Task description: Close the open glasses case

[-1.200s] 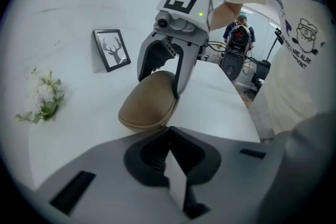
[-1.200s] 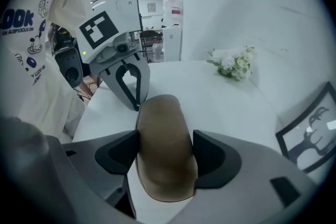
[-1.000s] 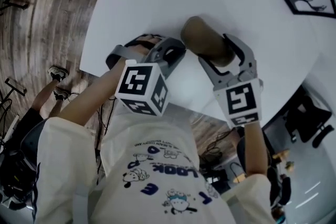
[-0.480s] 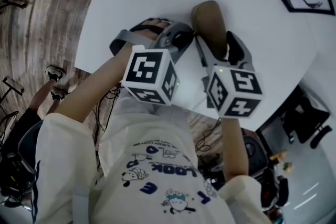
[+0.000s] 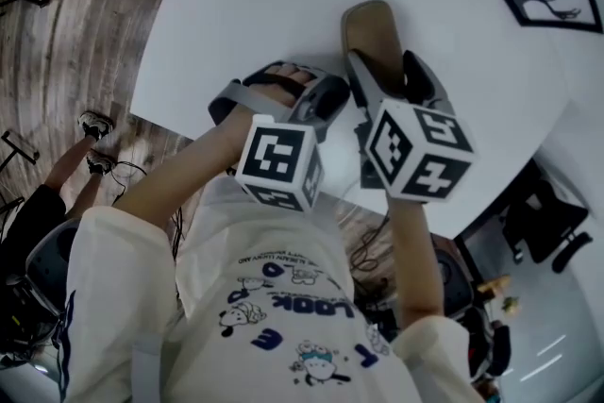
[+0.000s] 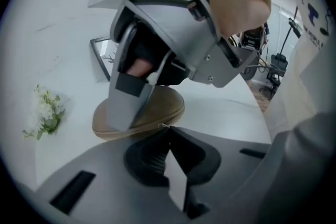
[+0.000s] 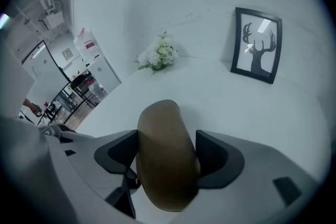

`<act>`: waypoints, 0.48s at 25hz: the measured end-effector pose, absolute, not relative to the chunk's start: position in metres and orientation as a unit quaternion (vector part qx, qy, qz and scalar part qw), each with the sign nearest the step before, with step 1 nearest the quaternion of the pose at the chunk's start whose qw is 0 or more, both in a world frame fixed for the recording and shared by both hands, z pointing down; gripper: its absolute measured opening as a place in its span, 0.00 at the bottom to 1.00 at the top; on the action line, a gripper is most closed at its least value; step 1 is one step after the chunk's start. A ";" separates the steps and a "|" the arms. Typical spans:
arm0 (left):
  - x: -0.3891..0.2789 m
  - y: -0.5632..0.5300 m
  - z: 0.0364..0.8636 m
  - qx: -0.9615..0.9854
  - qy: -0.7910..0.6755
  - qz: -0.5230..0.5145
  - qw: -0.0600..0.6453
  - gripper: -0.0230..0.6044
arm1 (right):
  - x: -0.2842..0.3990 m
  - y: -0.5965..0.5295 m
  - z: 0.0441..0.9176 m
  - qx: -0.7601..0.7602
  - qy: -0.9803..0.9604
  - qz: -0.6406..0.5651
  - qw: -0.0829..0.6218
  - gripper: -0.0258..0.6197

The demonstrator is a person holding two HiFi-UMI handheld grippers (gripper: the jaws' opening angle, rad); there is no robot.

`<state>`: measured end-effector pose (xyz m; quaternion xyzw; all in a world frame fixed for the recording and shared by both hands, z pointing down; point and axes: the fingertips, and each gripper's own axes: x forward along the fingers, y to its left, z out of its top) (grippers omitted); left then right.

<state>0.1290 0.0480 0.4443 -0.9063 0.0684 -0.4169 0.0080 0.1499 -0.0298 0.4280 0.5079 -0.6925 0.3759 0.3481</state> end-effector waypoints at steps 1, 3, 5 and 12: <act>0.132 0.052 0.444 -0.908 0.068 -0.414 -0.004 0.04 | 0.150 -0.030 0.428 0.510 -0.690 0.379 0.348 0.54; 0.140 0.062 0.445 -0.909 0.065 -0.412 -0.016 0.04 | 0.149 -0.031 0.429 0.514 -0.682 0.387 0.347 0.54; 0.145 0.069 0.447 -0.909 0.069 -0.411 -0.018 0.04 | 0.149 -0.031 0.429 0.520 -0.676 0.393 0.345 0.54; 0.131 0.067 0.447 -0.908 0.089 -0.406 -0.054 0.04 | 0.149 -0.036 0.429 0.553 -0.650 0.430 0.295 0.54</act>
